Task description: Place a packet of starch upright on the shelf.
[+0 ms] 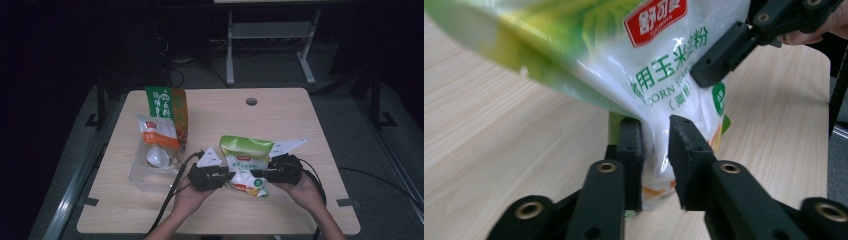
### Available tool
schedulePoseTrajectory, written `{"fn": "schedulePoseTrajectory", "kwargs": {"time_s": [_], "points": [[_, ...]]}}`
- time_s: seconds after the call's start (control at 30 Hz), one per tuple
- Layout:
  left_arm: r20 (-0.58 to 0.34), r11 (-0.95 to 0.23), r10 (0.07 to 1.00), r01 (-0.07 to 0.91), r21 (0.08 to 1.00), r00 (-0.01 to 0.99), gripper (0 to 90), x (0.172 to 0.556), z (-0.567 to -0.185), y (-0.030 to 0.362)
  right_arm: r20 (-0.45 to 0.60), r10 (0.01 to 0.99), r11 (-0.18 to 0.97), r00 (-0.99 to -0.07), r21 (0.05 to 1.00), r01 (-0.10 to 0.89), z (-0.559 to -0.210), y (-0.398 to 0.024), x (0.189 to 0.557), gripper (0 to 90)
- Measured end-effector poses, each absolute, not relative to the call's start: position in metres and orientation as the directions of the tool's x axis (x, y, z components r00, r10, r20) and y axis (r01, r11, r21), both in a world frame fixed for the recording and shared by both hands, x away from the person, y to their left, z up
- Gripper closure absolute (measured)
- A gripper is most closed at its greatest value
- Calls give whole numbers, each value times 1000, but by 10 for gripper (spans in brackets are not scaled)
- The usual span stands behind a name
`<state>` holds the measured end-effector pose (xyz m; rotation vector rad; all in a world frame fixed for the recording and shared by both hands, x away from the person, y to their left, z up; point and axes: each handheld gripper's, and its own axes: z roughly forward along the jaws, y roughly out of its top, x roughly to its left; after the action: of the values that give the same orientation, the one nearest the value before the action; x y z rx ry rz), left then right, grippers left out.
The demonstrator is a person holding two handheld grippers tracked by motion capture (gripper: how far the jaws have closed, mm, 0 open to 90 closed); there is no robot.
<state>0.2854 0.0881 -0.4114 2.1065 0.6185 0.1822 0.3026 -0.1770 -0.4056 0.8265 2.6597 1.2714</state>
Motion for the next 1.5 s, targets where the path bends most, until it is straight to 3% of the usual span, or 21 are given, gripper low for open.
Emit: {"fn": "schedulePoseTrajectory", "kwargs": {"time_s": [0.3, 0.9, 1.5], "points": [[-98, -471, 497, 363, 804, 862, 621, 273, -414, 100, 167, 530, 494, -831, 736, 463, -404, -179, 304, 839], [-96, -465, 494, 356, 811, 864, 509, 244, -421, 130, 204, 536, 462, -819, 741, 487, -387, -169, 310, 867], [-83, -475, 475, 335, 814, 876, 458, 227, -429, 143, 226, 521, 447, -823, 749, 489, -370, -156, 321, 877]]}}
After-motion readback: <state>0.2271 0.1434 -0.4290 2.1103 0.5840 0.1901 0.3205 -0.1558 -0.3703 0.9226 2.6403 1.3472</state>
